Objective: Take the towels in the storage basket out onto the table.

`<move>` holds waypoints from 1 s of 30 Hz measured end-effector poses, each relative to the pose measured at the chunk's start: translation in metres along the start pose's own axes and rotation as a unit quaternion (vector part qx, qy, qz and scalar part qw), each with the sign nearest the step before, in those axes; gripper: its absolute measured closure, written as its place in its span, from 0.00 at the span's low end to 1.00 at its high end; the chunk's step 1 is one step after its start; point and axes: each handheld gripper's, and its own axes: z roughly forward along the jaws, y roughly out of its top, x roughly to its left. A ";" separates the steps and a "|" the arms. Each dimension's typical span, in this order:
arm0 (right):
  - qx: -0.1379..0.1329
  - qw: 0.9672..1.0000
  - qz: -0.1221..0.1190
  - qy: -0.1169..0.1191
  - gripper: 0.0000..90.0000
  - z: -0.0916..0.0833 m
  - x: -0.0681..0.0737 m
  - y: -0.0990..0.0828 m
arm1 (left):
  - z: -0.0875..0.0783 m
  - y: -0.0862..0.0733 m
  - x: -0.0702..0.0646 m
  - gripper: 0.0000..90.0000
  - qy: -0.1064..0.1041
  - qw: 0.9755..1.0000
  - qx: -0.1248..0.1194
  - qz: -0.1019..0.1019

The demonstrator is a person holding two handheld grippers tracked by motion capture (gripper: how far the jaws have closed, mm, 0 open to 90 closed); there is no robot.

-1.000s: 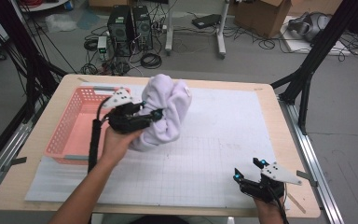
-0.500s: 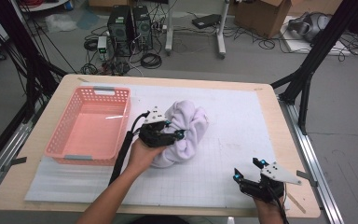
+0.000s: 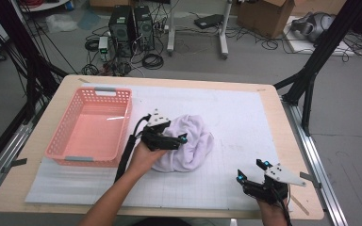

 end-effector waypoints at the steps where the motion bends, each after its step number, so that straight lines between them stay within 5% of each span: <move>1: 0.002 1.000 0.004 0.004 0.21 0.001 0.001 0.001 | -0.009 -0.001 0.002 0.20 0.000 1.000 -0.011 0.000; 7: 0.014 1.000 0.009 0.024 0.21 0.010 0.005 0.007 | -0.054 -0.021 0.013 0.17 -0.014 0.997 -0.075 0.017; 10: 0.023 0.999 0.018 0.031 0.21 0.015 0.007 0.011 | -0.061 -0.020 0.015 0.19 0.001 0.998 -0.063 0.017; 13: 0.028 0.999 0.011 0.038 0.18 0.025 0.008 0.018 | -0.068 -0.024 0.015 0.23 0.004 0.996 -0.067 0.050; 16: 0.028 0.999 -0.004 0.029 0.17 0.038 0.008 0.026 | -0.070 -0.028 0.016 0.20 0.033 0.994 -0.076 0.075; 20: 0.035 0.999 -0.004 0.020 0.17 0.051 0.007 0.025 | -0.072 -0.030 0.023 0.19 0.035 0.994 -0.088 0.060; 23: 0.037 0.999 -0.021 0.028 0.17 0.050 0.006 0.023 | -0.074 -0.028 0.022 0.19 0.036 0.995 -0.084 0.038; 27: 0.021 0.999 -0.008 0.024 0.18 0.045 0.002 0.024 | -0.076 -0.027 0.020 0.18 0.040 0.996 -0.077 0.011; 30: 0.018 1.000 -0.008 0.024 0.18 0.044 0.003 0.024 | -0.077 -0.027 0.022 0.18 0.021 0.996 -0.082 0.006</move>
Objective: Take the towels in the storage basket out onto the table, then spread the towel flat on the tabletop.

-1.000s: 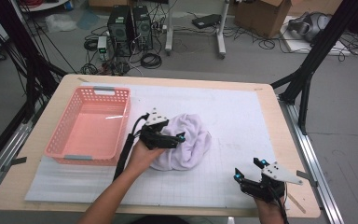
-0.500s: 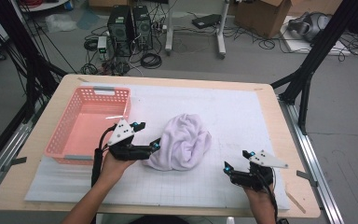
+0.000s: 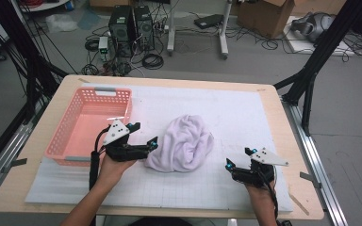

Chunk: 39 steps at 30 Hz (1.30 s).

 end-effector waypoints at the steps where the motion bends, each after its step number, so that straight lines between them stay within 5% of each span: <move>1: 0.001 1.000 0.000 0.002 0.18 0.000 0.001 0.000 | 0.000 0.000 0.000 0.18 -0.005 1.000 -0.003 -0.002; 20: 0.009 1.000 0.000 0.019 0.18 0.011 0.005 0.005 | 0.018 -0.002 -0.009 0.22 -0.015 0.999 0.036 -0.013; 24: 0.010 1.000 0.002 0.025 0.19 0.012 0.004 0.004 | 0.035 0.006 -0.014 0.28 -0.061 0.996 0.062 -0.030; 31: 0.015 0.999 0.005 0.039 0.19 0.015 -0.003 0.005 | 0.079 0.011 -0.026 0.33 -0.055 0.992 0.108 -0.020; 33: 0.017 0.999 -0.002 0.043 0.20 0.016 -0.006 0.009 | 0.090 0.010 -0.028 0.34 -0.042 0.990 0.131 0.000; 35: 0.019 0.999 -0.001 0.047 0.20 0.018 -0.009 0.012 | 0.097 0.009 -0.029 0.51 -0.031 0.987 0.153 0.032; 38: 0.030 0.998 0.003 0.063 0.20 0.020 -0.010 0.013 | 0.101 0.008 -0.031 0.86 -0.039 0.985 0.164 0.029; 39: 0.038 0.997 -0.002 0.069 0.20 0.021 -0.010 0.012 | 0.100 0.009 -0.032 0.89 -0.038 0.985 0.166 0.034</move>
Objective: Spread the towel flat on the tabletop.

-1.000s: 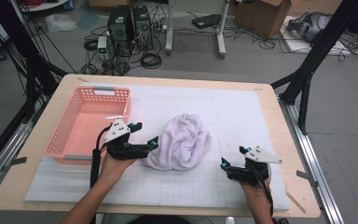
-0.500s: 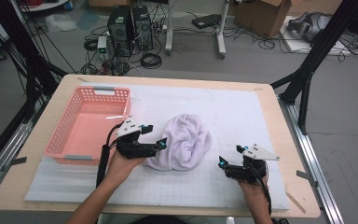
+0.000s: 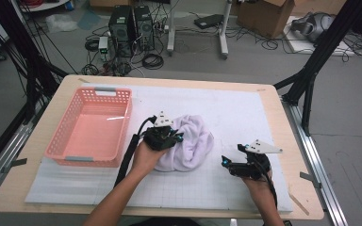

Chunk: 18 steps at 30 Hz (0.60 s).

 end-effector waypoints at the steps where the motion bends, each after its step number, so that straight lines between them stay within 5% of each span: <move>1: 0.010 1.000 -0.002 0.005 0.20 0.000 0.001 0.000 | -0.002 0.001 -0.001 0.90 0.003 1.000 0.003 0.007; 4: 0.015 1.000 -0.011 0.010 0.20 0.001 0.003 -0.001 | -0.016 0.003 0.001 0.91 0.006 1.000 -0.012 0.011; 8: 0.021 1.000 -0.003 0.013 0.22 0.009 0.001 0.002 | -0.031 0.000 0.006 0.91 -0.015 0.999 -0.049 0.001; 18: 0.002 0.999 0.017 0.046 0.24 0.060 0.008 0.039 | -0.054 -0.016 0.006 0.91 -0.031 0.995 -0.089 -0.022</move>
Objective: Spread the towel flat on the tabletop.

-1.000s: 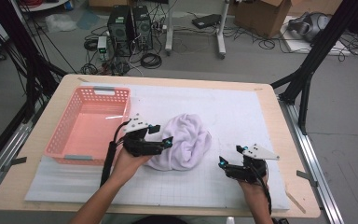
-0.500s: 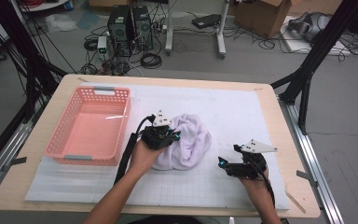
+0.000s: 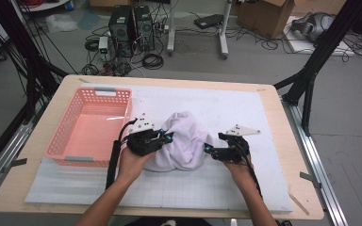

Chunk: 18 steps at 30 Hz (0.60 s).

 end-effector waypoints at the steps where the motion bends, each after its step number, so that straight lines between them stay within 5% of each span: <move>1: 0.001 1.000 0.002 0.007 0.26 0.005 0.001 0.005 | -0.003 -0.002 0.001 0.91 0.001 1.000 -0.002 -0.002; 5: 0.050 0.998 -0.034 0.008 0.43 0.025 0.010 0.014 | -0.007 -0.009 0.004 0.91 0.002 1.000 -0.004 -0.008; 9: 0.112 0.993 -0.027 0.020 0.68 0.045 0.008 0.003 | -0.009 -0.013 0.002 0.91 0.004 1.000 0.001 -0.002; 10: 0.110 0.993 -0.024 0.028 0.84 0.044 0.007 0.003 | -0.009 -0.014 0.002 0.91 0.003 1.000 0.001 -0.001; 11: 0.111 0.993 -0.032 0.028 0.87 0.041 0.006 0.004 | -0.010 -0.015 0.002 0.91 0.004 1.000 0.003 0.002; 14: 0.100 0.994 -0.044 0.008 0.90 0.028 0.003 0.005 | -0.013 -0.019 0.003 0.90 0.005 1.000 0.009 0.010; 18: 0.047 0.997 -0.015 -0.057 0.90 -0.007 -0.022 0.007 | -0.014 -0.019 0.003 0.91 0.003 1.000 0.008 0.010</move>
